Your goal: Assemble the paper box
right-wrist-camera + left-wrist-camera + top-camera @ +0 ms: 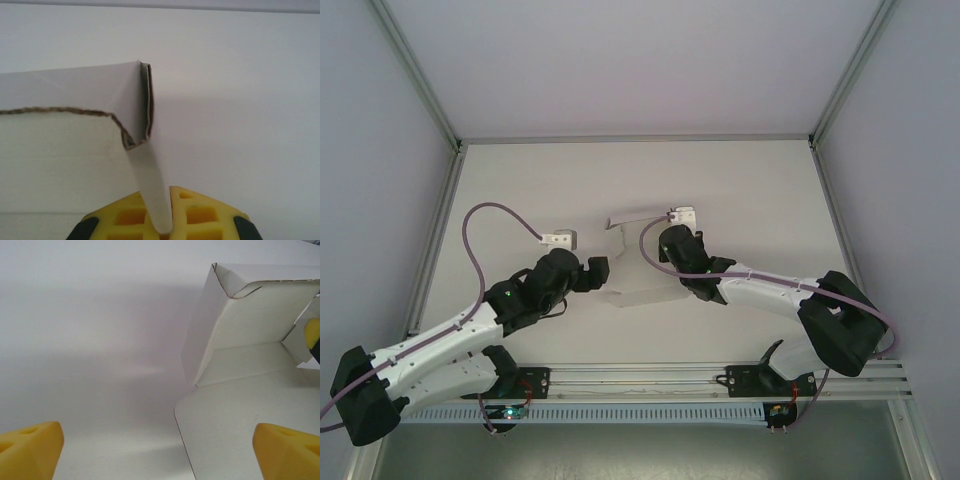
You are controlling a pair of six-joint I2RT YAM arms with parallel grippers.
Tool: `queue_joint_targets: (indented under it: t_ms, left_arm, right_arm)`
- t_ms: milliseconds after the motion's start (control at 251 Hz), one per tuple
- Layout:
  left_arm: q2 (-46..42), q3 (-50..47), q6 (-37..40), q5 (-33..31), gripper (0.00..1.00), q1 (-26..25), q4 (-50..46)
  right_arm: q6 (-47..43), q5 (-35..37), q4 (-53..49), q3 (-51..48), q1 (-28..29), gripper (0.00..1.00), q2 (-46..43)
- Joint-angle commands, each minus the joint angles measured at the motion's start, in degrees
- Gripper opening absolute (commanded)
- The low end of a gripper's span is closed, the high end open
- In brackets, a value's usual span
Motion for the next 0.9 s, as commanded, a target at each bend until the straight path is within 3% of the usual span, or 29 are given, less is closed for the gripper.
queue_joint_targets:
  t_ms: [0,124,204,311,455,615,898]
  left_arm:
    - [1.35,-0.07,0.0,0.33,0.87,1.79,1.55]
    - [4.4,-0.26,-0.02,3.71,0.73,2.38,7.93]
    - [6.16,-0.13,0.7,3.79,0.58,2.37,10.84]
    - [8.52,0.9,0.88,2.58,0.53,2.37,12.87]
    - [12.9,3.61,1.45,-2.57,0.46,2.38,11.19]
    - [17.32,6.21,1.84,-6.21,0.29,2.23,9.68]
    - [26.64,10.49,0.79,-23.74,0.06,1.73,5.28]
  right_arm:
    - [-0.67,-3.26,1.9,-0.45,0.6,0.0,-0.4]
    - [0.89,-6.25,1.66,-0.44,0.97,0.0,-0.83]
    - [2.58,-6.44,0.48,-0.09,1.53,0.0,-0.63]
    - [5.49,-4.27,-1.71,0.77,2.98,0.0,-0.25]
    - [6.89,-3.19,-3.19,2.04,4.75,0.0,-0.44]
    - [7.48,-3.78,-3.09,2.87,5.96,0.0,-0.87]
    - [9.25,-5.78,-0.62,0.82,7.55,0.0,-5.07]
